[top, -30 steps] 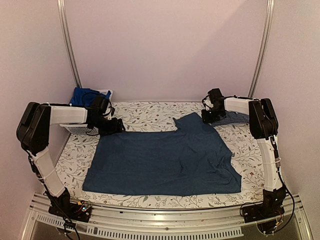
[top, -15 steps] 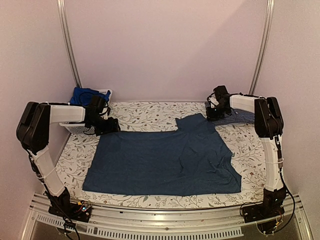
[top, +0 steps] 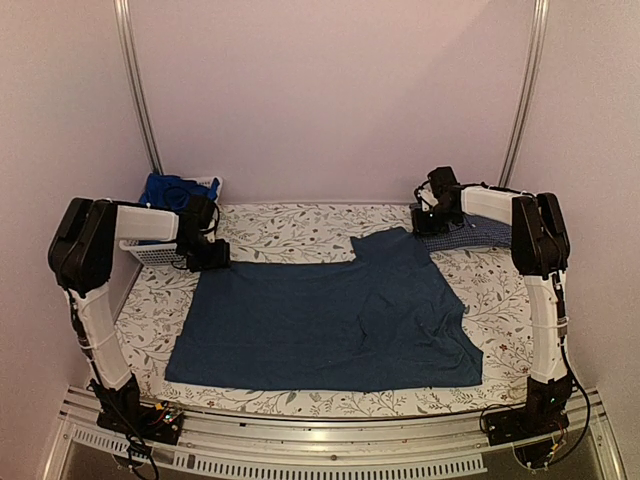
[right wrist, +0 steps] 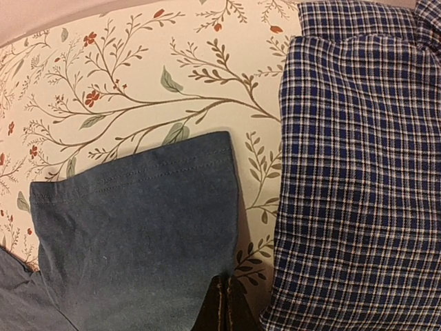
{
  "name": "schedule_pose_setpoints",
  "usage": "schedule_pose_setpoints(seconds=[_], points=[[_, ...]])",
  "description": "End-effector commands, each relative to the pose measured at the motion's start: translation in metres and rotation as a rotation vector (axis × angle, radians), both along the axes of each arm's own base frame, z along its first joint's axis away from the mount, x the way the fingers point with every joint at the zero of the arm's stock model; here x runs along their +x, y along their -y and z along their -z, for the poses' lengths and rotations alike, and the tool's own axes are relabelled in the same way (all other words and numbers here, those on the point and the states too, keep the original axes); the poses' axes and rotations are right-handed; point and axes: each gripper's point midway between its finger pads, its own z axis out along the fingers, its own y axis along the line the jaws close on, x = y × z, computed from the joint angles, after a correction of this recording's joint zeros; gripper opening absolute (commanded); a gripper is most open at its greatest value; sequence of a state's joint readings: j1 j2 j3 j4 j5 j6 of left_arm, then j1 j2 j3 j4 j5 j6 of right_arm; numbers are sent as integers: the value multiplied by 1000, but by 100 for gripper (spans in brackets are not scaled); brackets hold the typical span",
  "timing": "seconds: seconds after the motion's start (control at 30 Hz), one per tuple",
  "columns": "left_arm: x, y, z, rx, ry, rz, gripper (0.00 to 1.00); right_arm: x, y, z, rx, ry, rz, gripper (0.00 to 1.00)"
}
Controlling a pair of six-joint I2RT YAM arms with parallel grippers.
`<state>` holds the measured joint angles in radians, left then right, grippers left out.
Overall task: Fold and stack the mixed laundry pile
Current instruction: Move the 1/3-folded T-shirt to the center of the board.
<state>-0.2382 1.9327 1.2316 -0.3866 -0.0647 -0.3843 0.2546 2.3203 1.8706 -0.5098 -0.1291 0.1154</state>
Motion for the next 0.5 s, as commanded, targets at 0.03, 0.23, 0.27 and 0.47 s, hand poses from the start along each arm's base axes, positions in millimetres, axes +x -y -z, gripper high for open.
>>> schedule_pose_setpoints(seconds=[0.03,0.23,0.27,0.47], points=[[26,-10,-7,23,47,2,65,4,2,-15,9,31,10,0],[23,-28,-3,98,46,-77,65,2,1,-16,19,26,7,0],[24,-30,-2,104,50,-82,65,1,1,-17,24,25,5,0],[25,-36,12,141,40,-96,66,-9,-12,-33,101,43,-41,0]])
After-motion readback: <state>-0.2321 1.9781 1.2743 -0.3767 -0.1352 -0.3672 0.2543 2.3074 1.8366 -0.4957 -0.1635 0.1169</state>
